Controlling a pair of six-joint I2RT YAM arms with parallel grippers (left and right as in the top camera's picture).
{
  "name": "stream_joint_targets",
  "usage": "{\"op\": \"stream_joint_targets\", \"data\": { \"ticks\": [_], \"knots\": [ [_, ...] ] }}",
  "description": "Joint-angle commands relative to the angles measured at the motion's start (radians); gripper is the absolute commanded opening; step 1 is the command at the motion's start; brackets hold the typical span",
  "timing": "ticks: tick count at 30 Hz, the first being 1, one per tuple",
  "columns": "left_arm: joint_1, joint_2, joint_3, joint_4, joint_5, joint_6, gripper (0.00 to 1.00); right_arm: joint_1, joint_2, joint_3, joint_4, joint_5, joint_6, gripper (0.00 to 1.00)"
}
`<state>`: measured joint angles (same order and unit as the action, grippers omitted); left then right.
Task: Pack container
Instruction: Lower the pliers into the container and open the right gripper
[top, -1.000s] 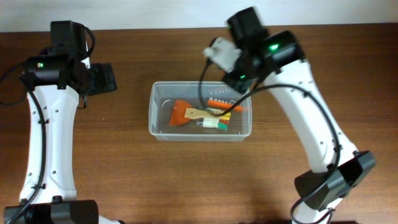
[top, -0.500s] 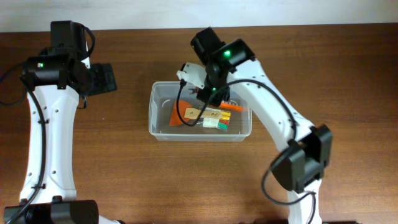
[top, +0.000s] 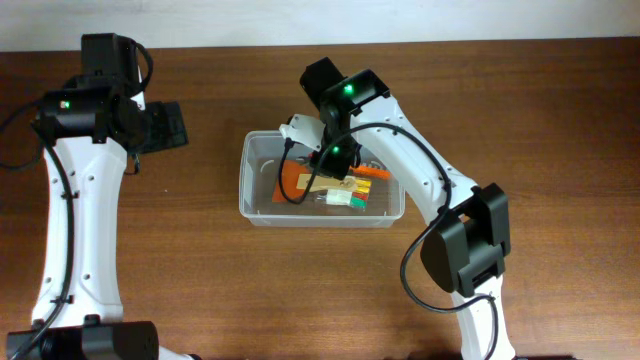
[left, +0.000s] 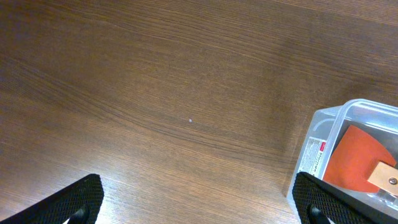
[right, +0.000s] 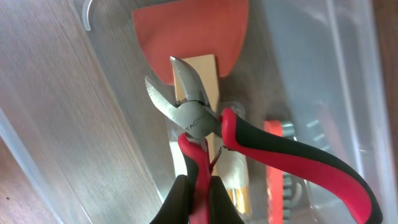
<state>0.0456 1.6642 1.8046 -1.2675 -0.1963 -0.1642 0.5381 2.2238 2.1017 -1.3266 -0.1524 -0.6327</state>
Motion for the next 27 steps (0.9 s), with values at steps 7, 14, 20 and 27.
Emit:
{"op": "stream_joint_targets", "data": {
  "ticks": [7,14,20,27],
  "knots": [
    [0.003,-0.008,0.015,0.001,-0.010,0.005,0.99,0.053,0.072,-0.003,0.006,-0.056,-0.007,0.04],
    [0.003,-0.008,0.014,0.002,-0.010,0.005,0.99,0.058,0.092,-0.011,0.014,-0.058,-0.006,0.09],
    [0.003,-0.008,0.015,0.002,-0.010,0.005,0.99,0.057,0.092,-0.011,0.029,-0.058,-0.006,0.13],
    [0.003,-0.008,0.014,0.001,-0.010,0.005,0.99,0.057,0.092,-0.010,0.032,-0.059,0.025,0.66]
  ]
}}
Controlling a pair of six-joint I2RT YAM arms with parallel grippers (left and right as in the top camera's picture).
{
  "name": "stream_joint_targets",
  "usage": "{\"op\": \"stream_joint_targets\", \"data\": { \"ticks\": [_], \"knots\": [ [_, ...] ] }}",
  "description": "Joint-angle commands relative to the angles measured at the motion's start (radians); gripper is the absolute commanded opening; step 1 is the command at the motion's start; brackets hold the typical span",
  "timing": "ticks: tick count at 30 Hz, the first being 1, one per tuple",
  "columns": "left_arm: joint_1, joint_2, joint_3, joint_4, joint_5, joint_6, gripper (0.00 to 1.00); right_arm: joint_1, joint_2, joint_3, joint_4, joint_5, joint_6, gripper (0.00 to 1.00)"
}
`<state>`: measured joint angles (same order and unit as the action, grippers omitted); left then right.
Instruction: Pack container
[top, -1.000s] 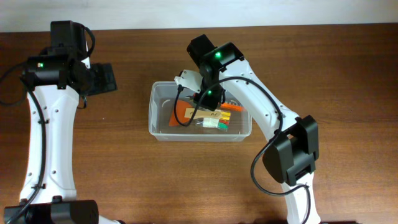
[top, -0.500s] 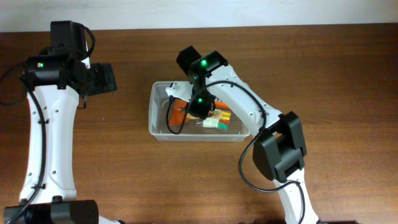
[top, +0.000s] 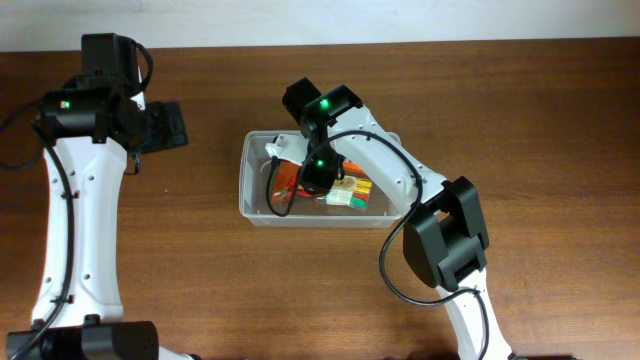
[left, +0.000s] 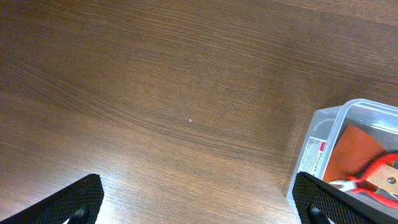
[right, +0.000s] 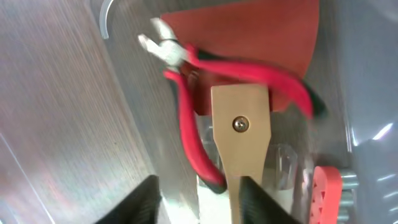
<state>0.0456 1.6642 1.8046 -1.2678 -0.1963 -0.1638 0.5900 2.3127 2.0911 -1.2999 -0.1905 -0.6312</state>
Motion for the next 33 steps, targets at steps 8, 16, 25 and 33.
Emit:
{"op": "stream_joint_targets", "data": {
  "ticks": [8,16,25,33],
  "knots": [
    [0.003,-0.008,0.014,0.002,-0.010,0.005,0.99,0.003,-0.011,0.227,-0.160,-0.016,0.068,0.99],
    [0.003,-0.008,0.014,0.002,-0.010,0.005,0.99,-0.090,-0.025,0.782,-0.385,0.227,0.292,0.98],
    [0.003,-0.008,0.014,0.002,-0.010,0.005,0.99,-0.295,-0.162,0.936,-0.399,0.226,0.520,0.99],
    [0.003,-0.008,0.015,0.002,-0.010,0.005,0.99,-0.384,-0.406,0.801,-0.399,0.259,0.536,0.99]
  ]
}}
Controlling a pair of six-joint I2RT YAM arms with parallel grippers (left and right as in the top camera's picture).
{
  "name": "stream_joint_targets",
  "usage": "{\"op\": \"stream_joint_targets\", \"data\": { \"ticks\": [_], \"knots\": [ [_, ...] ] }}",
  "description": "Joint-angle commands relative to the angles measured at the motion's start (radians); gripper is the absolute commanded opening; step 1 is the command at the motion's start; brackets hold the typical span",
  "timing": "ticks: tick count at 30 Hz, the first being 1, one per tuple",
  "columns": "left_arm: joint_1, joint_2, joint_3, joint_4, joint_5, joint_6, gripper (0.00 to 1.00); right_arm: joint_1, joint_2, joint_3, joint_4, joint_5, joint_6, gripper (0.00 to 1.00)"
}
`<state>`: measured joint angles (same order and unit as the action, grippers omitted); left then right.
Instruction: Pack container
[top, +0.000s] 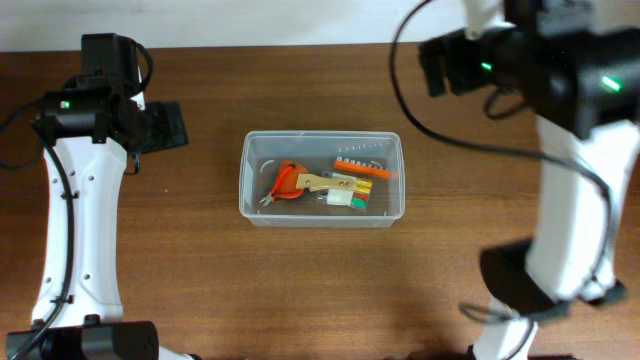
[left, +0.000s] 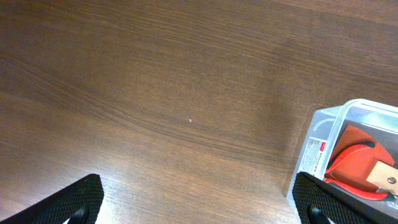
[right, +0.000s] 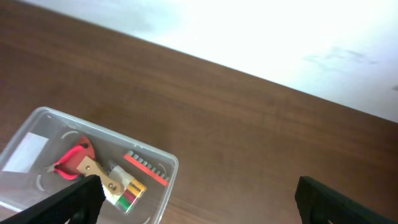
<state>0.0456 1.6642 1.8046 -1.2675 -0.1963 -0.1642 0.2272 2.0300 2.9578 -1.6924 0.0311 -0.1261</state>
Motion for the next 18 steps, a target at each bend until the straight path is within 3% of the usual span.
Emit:
{"op": "stream_joint_targets", "data": {
  "ticks": [1,5,11,18],
  "knots": [
    [0.003,-0.008,0.015,0.001,-0.010,0.005,0.99,-0.035,-0.196,-0.156,-0.006,0.090,0.031,0.99],
    [0.003,-0.008,0.015,0.001,-0.010,0.005,0.99,-0.085,-0.370,-0.431,-0.006,0.208,0.093,0.99],
    [0.003,-0.008,0.015,0.001,-0.010,0.005,0.99,-0.200,-0.654,-0.859,0.006,0.217,0.187,0.99],
    [0.003,-0.008,0.014,0.001,-0.010,0.005,0.99,-0.261,-1.071,-1.308,0.181,0.217,0.201,0.99]
  ]
}}
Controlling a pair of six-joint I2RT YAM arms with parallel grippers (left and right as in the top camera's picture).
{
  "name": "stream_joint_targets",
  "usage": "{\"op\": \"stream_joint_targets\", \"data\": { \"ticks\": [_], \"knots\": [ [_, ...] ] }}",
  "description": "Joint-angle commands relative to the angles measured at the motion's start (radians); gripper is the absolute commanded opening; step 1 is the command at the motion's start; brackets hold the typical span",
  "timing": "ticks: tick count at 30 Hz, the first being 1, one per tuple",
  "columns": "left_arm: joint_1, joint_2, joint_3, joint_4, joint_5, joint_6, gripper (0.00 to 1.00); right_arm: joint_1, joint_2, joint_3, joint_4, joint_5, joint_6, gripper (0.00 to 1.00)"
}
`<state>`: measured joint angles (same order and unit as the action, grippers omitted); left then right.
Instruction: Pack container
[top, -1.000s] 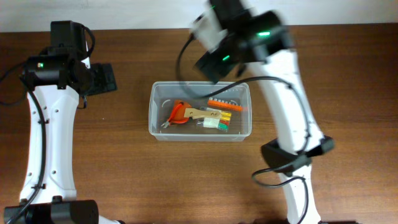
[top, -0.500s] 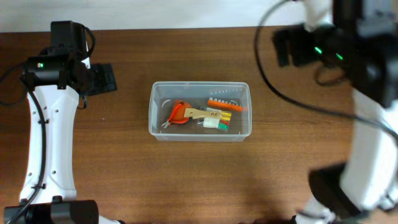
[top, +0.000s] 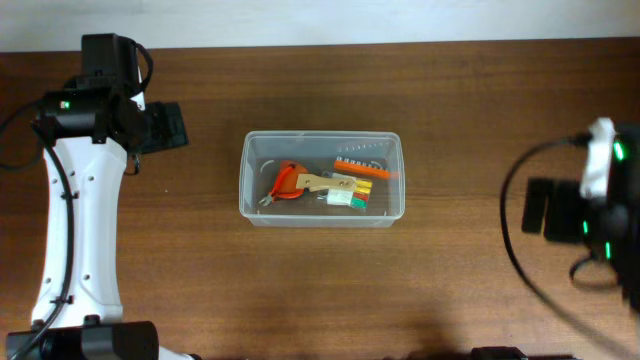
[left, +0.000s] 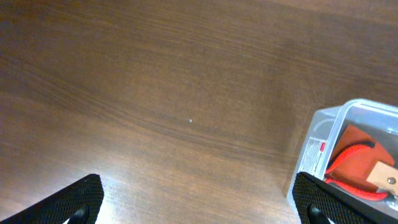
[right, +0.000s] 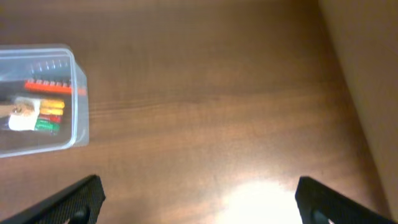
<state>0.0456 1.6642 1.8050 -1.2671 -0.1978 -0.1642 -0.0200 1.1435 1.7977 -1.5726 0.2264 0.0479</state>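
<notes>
The clear plastic container stands mid-table. Inside lie red-handled pliers on an orange scraper with a wooden handle, an orange bit strip and small coloured pieces. My left gripper hangs open over bare wood left of the box; its wrist view catches the container corner with the pliers. Far to the right, my right gripper is open and empty, and its wrist view shows the container at the left edge.
The brown wooden table lies around the box. A pale wall strip runs along the far edge. In the right wrist view the table's right edge runs diagonally.
My right arm has gone from high over the back right of the table to the right edge, farther from the container. The left arm and the box contents are unchanged.
First my right gripper was shut on the red-handled pliers inside the container. Then it stood open there with the pliers lying on the orange scraper. After that the arm was away at the back right, and now it is at the right edge.
</notes>
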Motion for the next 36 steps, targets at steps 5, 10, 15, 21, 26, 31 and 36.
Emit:
{"op": "stream_joint_targets", "data": {
  "ticks": [5,10,15,21,26,31,36],
  "knots": [
    [0.003,-0.008,0.014,0.000,-0.009,0.005,0.99,-0.014,-0.441,-0.380,0.213,-0.048,0.040,0.99],
    [0.003,-0.008,0.014,-0.001,-0.009,0.005,0.99,-0.014,-0.628,-0.505,0.340,-0.254,0.047,0.99],
    [0.003,-0.008,0.014,-0.001,-0.009,0.005,0.99,-0.014,-0.677,-0.509,0.328,-0.283,0.047,0.99],
    [0.003,-0.008,0.014,-0.001,-0.009,0.005,0.99,-0.014,-0.677,-0.510,0.257,-0.369,0.046,0.99],
    [0.003,-0.008,0.014,-0.002,-0.009,0.005,0.99,-0.014,-0.677,-0.510,0.350,-0.298,0.035,0.99],
    [0.003,-0.008,0.014,-0.002,-0.009,0.005,0.99,-0.014,-0.677,-0.510,0.366,-0.266,0.009,0.99],
    [0.003,-0.008,0.014,-0.002,-0.009,0.005,0.99,-0.013,-0.691,-0.545,0.392,-0.258,0.009,0.99]
  ]
}}
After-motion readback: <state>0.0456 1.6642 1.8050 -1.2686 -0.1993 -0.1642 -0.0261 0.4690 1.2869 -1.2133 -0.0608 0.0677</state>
